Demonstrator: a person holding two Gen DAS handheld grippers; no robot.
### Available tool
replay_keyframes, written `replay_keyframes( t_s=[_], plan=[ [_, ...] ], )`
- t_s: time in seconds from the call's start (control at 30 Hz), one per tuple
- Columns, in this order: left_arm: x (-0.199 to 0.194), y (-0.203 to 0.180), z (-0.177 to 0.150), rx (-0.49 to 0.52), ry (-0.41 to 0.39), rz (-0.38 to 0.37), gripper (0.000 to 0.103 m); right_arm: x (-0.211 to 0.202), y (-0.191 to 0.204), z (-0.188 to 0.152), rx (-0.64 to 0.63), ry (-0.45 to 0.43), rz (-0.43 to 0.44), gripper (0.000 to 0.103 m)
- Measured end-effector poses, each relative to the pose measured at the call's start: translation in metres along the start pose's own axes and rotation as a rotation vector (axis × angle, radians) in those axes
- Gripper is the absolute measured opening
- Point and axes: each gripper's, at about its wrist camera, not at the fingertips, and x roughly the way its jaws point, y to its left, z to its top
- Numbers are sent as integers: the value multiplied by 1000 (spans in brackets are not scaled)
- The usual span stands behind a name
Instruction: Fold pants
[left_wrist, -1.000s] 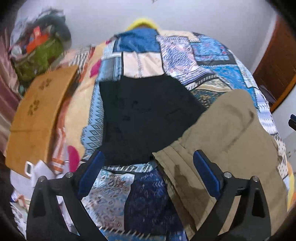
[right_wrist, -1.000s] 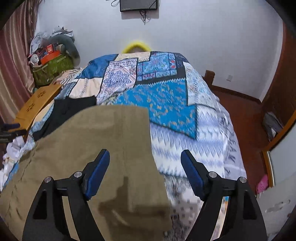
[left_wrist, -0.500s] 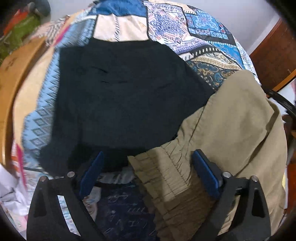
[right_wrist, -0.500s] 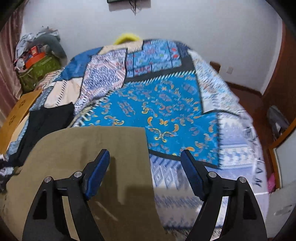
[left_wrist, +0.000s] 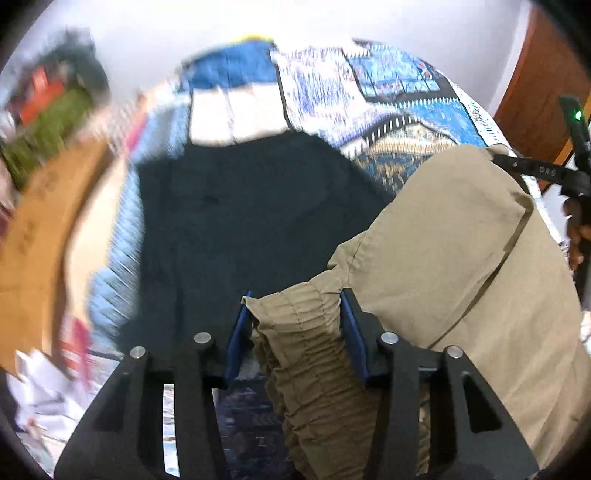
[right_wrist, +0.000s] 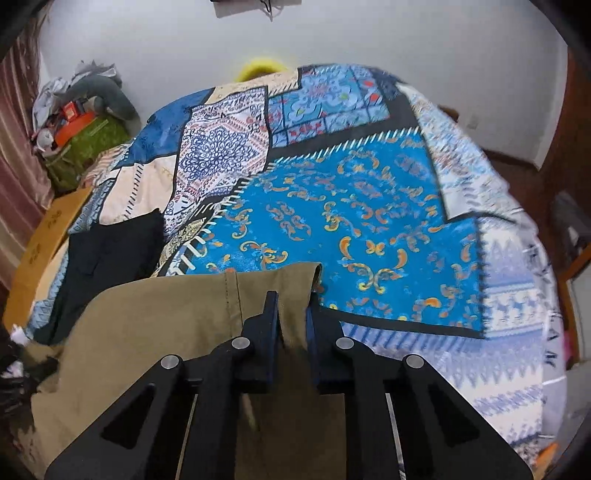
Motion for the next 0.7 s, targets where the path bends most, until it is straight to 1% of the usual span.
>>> replay_keyframes(
  t_s=[0.03,0.07,0.1,0.17,0.27,0.3,0.33,0.4,0.53,0.6,0.67,0.7],
  plan=[
    [-9,-2,3,12,-27,24,45,-7,0,1,0,-19,-10,11],
    [-15,-1,4,15,-43,33,45,-15,-1,3,7,-38,-10,11],
    [-29,-1,9,16,-77,39,45,-27,-3,5,21,-60,-1,11],
    [-46,1,19,10,-118,41,44,-58,-6,11,42,-116,8,11],
    [-88,-1,34,10,-205,42,44,-105,-6,22,42,-211,5,11],
    [-97,-3,37,13,-224,43,44,-123,-6,25,41,-240,8,11],
    [-110,-6,40,17,-248,42,44,-131,-5,28,40,-256,10,11],
    [-127,-10,42,20,-271,30,44,-167,-4,27,34,-306,19,11],
    [-155,-21,32,37,-293,1,44,-210,-4,7,26,-343,34,11],
    [-167,-24,22,42,-302,-14,44,-226,-6,-8,13,-341,37,11],
    [-182,-25,8,37,-321,-51,44,-239,-5,-27,-10,-334,27,11],
    [-186,-26,2,40,-325,-58,44,-244,-6,-36,-14,-317,24,11]
  ],
)
